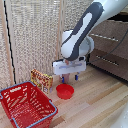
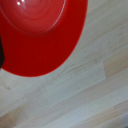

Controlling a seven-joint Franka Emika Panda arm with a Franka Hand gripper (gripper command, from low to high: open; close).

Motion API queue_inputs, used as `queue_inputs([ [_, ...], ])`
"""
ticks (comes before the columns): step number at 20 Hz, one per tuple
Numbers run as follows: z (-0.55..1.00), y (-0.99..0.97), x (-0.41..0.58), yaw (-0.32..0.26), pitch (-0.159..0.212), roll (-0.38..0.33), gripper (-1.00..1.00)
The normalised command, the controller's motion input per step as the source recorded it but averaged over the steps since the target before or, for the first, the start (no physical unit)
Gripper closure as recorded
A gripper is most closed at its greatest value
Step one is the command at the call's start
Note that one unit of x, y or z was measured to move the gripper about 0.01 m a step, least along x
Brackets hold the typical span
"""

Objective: Transport the gripper mindfully toward the orange-red bowl and clasp it to elevate with ease. Ensure your robot's arm aligns efficiently with the top drawer's opening. Carefully slide the orange-red bowl into the designated spot with precision. After confirmation, withdraw the gripper gently. Close the drawer smoothly by transitioning the gripper to its handle.

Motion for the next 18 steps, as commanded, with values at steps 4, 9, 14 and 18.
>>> queue_inputs([
  [4, -0.33, -0.09, -0.064, 0.078, 0.000, -0.072, -1.00],
  [9, -0.40, 0.00, 0.000, 0.109, -0.050, -0.086, -1.00],
  [14, -0.40, 0.00, 0.000, 0.101, -0.071, -0.076, -1.00],
  [18, -0.33, 0.00, 0.000, 0.096, -0.118, -0.072, -1.00],
])
